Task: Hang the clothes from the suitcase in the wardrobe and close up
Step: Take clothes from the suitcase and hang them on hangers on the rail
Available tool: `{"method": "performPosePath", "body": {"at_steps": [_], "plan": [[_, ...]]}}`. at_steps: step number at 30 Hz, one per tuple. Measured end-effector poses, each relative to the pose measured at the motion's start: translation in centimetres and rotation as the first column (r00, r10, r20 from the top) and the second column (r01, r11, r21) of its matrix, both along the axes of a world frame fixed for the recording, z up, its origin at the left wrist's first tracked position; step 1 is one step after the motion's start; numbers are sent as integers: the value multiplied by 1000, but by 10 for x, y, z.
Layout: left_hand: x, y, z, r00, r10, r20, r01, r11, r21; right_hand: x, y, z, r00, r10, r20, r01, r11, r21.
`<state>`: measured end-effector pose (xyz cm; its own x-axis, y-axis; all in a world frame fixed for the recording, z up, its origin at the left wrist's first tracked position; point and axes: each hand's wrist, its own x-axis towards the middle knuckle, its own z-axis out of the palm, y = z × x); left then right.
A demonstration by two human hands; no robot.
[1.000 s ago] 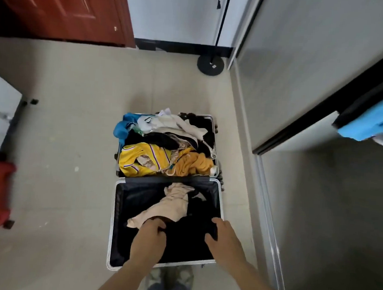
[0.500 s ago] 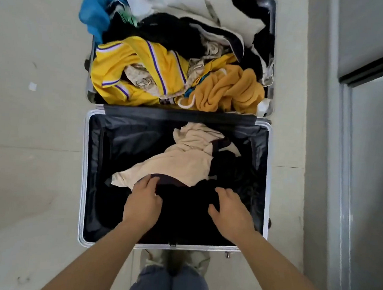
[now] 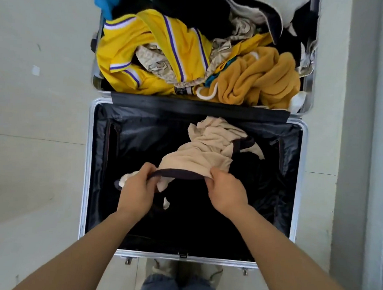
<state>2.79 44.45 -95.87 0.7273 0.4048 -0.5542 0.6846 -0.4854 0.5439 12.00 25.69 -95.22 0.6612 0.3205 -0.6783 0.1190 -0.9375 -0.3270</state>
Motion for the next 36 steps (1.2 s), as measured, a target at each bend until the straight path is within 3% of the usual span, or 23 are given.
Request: {"method": "performPosePath", "body": {"at_steps": [4, 9, 15, 19, 22, 25, 28, 32, 36], "plan": [[27, -12, 95, 928, 273, 252, -222, 952, -213, 20, 0, 72, 969, -247, 14, 236, 941, 245], [61, -17, 242, 775, 555, 303, -363, 783, -505, 42, 12, 207, 883, -464, -76, 446, 776, 446], [71, -11, 425, 780, 531, 330, -251, 749, -613, 48, 7, 390, 813, -569, -126, 516, 602, 610], [65, 6, 559, 782, 578, 234, -244, 629, -738, 33, 6, 520, 872, -487, -51, 391, 630, 671], [57, 21, 641, 820, 507, 267, -149, 638, -755, 23, -2, 595, 904, -428, -17, 328, 666, 671], [43, 22, 715, 850, 327, 413, 1, 783, -622, 13, -16, 671, 903, -418, 100, 241, 685, 687], [37, 17, 761, 821, 227, 524, 37, 894, -447, 3, -35, 720, 886, -437, 158, 204, 672, 712], [41, 9, 802, 808, -35, 588, 207, 952, -228, -5, -66, 766, 845, -440, 304, 136, 726, 675], [53, 2, 834, 707, -429, 562, 485, 873, 57, -3, -96, 818, 750, -561, 350, 163, 670, 725]]}}
